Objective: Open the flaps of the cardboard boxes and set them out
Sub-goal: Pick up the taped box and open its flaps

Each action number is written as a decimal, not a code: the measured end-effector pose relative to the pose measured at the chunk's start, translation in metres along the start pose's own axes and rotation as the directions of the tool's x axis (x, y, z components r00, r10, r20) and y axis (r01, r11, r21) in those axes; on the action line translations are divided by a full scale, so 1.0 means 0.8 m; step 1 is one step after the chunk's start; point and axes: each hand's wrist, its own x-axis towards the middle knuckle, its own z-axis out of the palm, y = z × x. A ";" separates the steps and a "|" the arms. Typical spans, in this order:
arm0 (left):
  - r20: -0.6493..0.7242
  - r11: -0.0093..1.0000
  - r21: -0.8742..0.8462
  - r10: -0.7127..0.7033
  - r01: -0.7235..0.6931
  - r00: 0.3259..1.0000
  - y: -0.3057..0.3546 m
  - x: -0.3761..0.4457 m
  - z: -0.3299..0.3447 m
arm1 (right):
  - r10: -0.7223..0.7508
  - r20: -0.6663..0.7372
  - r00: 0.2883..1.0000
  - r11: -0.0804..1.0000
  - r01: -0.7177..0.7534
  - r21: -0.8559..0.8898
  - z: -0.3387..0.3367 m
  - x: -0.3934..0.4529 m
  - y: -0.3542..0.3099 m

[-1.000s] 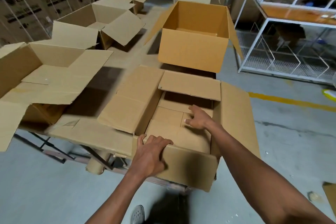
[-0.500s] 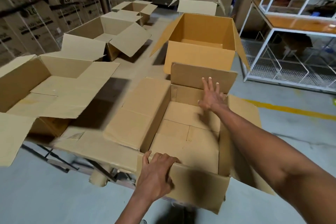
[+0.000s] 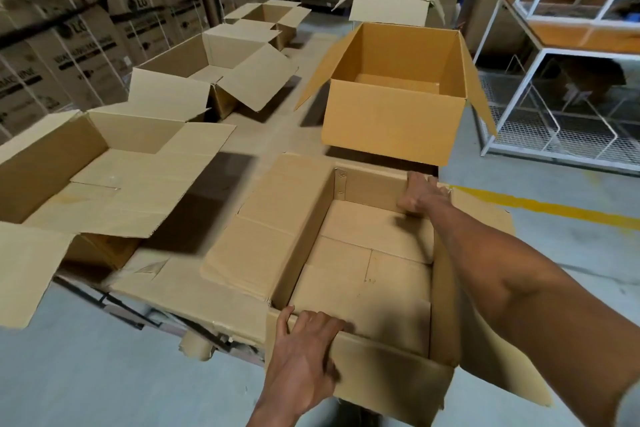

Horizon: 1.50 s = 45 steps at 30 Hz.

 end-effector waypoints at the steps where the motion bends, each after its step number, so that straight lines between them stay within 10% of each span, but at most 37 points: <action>1: 0.008 1.000 0.003 0.002 -0.002 1.000 -0.001 0.001 0.002 | -0.011 0.002 1.000 1.000 0.011 0.004 0.001 0.000 0.003; 22: 0.166 0.986 -0.080 0.155 -0.143 0.974 -0.018 0.006 -0.025 | -0.153 -0.088 0.984 0.787 0.175 0.591 0.073 -0.297 0.013; 34: -0.202 0.827 -0.521 0.122 -0.212 0.972 0.020 -0.003 -0.013 | 0.112 -0.432 0.895 0.586 0.292 0.756 0.117 -0.435 0.059; 45: -0.308 0.749 -0.630 0.001 -0.205 0.951 0.128 -0.079 0.030 | 0.087 -0.362 0.928 0.470 0.282 0.836 0.124 -0.493 0.137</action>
